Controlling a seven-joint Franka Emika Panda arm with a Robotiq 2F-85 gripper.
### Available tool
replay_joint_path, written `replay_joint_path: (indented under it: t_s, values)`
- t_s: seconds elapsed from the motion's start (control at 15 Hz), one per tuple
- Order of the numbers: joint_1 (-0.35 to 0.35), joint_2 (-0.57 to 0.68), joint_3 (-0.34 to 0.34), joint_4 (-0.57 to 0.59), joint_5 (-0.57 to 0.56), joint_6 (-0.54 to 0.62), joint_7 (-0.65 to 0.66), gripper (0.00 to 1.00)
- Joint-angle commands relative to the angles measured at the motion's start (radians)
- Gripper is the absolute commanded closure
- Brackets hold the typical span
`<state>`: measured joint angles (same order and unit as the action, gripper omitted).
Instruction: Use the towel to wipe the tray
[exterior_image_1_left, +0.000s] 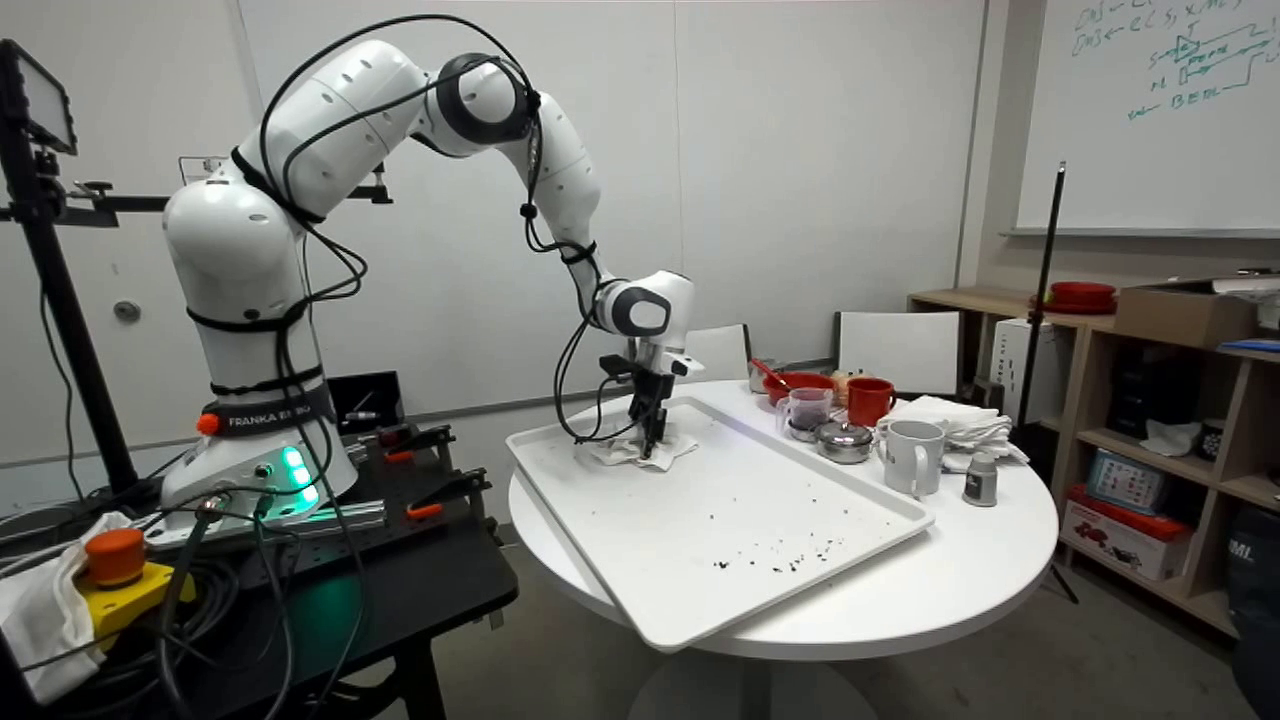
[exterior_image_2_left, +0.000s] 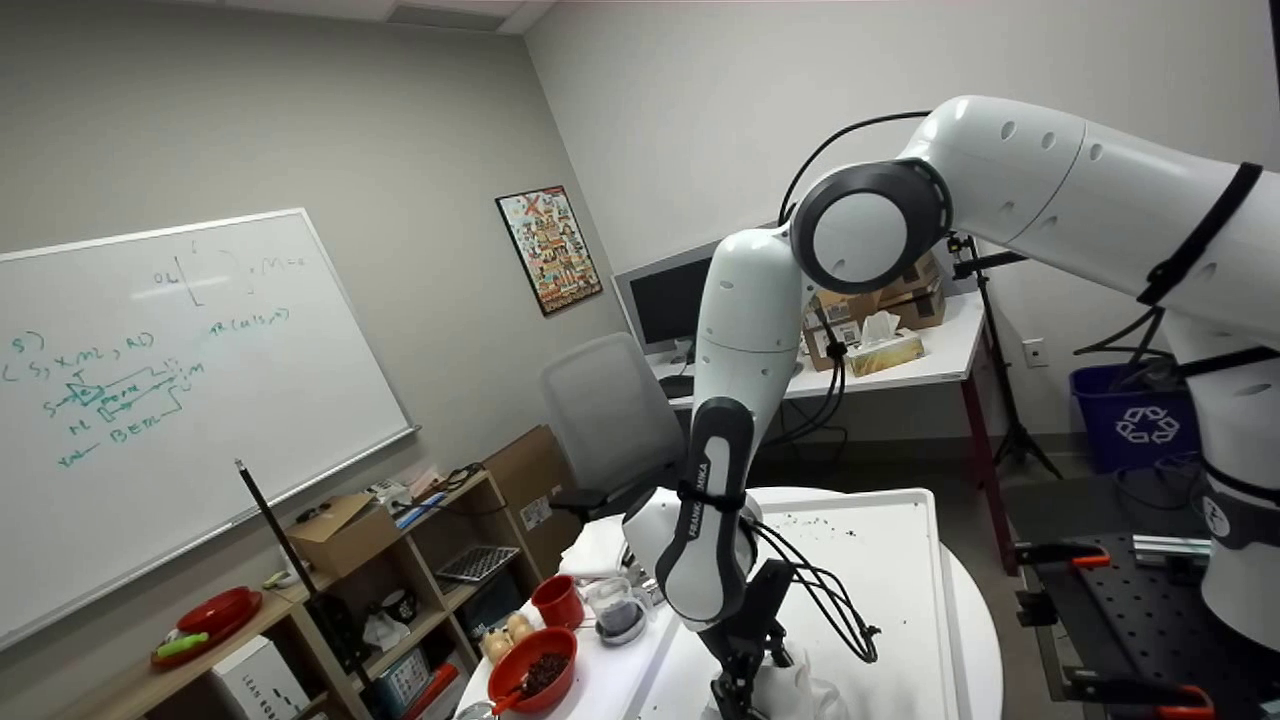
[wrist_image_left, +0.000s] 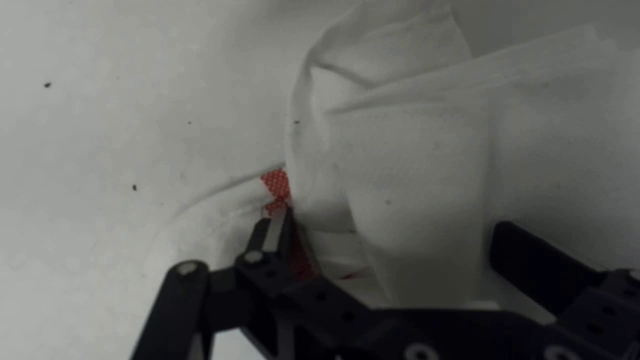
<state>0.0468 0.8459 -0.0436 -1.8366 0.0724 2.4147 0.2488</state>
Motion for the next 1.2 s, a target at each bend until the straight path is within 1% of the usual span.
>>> replay_joint_path:
  t_s: [0.0,0.07,0.13,0.4,0.47,0.6,0.67,0.8,0.87,0.93,1.0,1.13]
  values:
    - [0.045,0.037,-0.038,0.003,-0.023,0.045,0.052,0.0]
    - [0.05,0.047,-0.041,0.012,-0.024,0.043,0.054,0.11]
    - [0.056,0.055,-0.045,0.017,-0.028,0.037,0.057,0.28]
    - [0.077,0.06,-0.058,0.009,-0.034,0.055,0.062,0.57]
    - [0.081,0.052,-0.059,0.003,-0.034,0.061,0.062,0.66]
    - [0.093,0.033,-0.064,-0.016,-0.04,0.075,0.063,0.79]
    - [0.1,0.017,-0.067,-0.03,-0.045,0.085,0.063,0.87]
    - [0.121,-0.037,-0.08,-0.087,-0.063,0.117,0.07,0.95]
    - [0.133,-0.075,-0.089,-0.127,-0.078,0.133,0.07,0.95]
    - [0.145,-0.104,-0.098,-0.158,-0.095,0.148,0.071,0.99]
    - [0.159,-0.135,-0.109,-0.192,-0.116,0.163,0.077,0.95]
    - [0.179,-0.19,-0.12,-0.245,-0.157,0.163,0.075,0.93]
